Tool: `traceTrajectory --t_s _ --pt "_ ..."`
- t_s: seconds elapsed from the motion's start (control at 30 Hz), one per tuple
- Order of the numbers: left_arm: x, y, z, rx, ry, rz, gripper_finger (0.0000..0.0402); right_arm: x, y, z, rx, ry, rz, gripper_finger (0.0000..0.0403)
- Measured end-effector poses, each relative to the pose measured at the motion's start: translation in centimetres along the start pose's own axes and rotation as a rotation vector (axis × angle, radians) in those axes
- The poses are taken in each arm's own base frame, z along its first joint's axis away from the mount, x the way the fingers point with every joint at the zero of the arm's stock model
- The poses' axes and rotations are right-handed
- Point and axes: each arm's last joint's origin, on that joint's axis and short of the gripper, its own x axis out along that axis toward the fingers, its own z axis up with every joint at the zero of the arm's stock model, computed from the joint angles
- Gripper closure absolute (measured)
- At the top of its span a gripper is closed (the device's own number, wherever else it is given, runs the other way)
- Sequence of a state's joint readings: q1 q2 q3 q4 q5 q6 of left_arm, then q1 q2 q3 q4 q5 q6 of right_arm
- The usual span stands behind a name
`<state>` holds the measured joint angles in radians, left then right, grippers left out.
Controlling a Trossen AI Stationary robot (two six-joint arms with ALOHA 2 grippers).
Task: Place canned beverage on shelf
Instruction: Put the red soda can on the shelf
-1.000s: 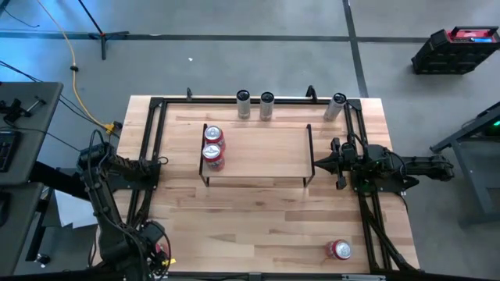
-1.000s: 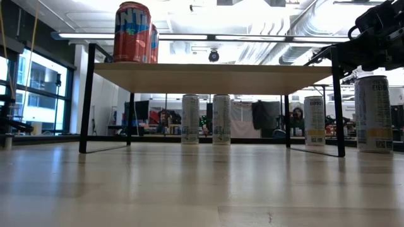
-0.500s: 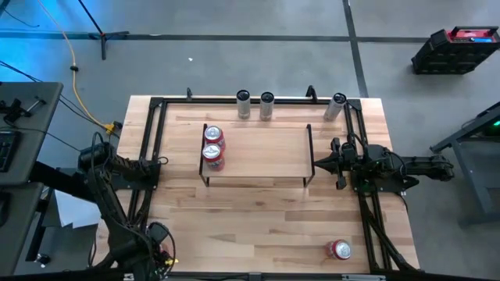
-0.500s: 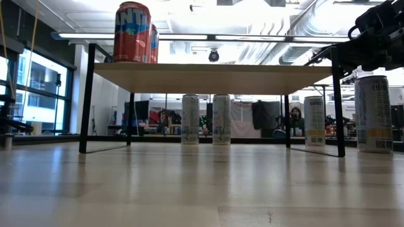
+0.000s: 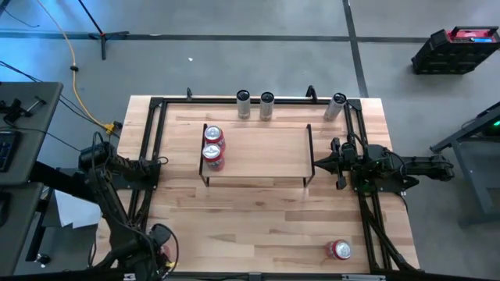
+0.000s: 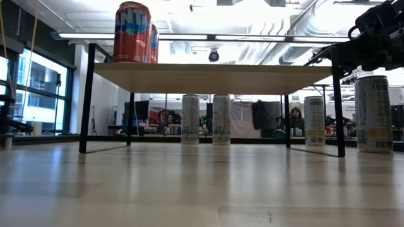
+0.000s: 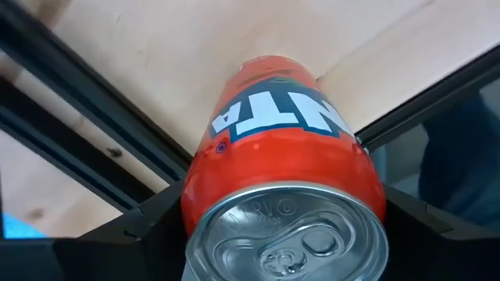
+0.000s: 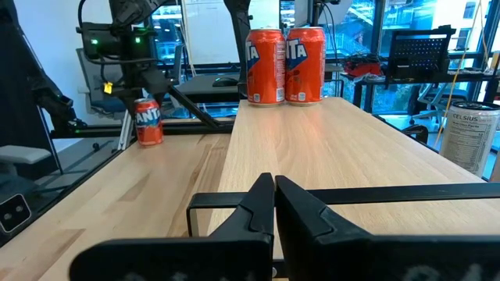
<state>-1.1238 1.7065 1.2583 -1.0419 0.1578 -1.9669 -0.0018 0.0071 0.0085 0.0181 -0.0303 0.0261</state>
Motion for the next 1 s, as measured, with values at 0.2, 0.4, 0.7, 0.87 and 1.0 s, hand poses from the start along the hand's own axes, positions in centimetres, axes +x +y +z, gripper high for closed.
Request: traceTrajectory --t_s 0.2,0.4,0.7,0.87,1.0 --pt "-0.3 -0.3 1.6 0.224 0.000 0.021 0.0118 0.0 0.0 0.0 0.000 0.000 0.000 0.0402" --pt "-0.9 -0.9 3.9 0.542 -0.028 0.027 0.0118 0.0 0.0 0.0 0.000 0.000 0.000 0.0402" --pt "-3.7 -2.6 7.0 0.931 -0.195 0.005 0.0118 0.0 0.0 0.0 0.000 0.000 0.000 0.0402" --pt "-3.3 -2.9 8.5 1.069 -0.159 0.051 0.0118 0.0 0.0 0.0 0.000 0.000 0.000 0.0402" --pt "-3.4 -3.0 9.7 1.086 -0.165 0.058 0.0118 0.0 0.0 0.0 0.000 0.000 0.000 0.0402"
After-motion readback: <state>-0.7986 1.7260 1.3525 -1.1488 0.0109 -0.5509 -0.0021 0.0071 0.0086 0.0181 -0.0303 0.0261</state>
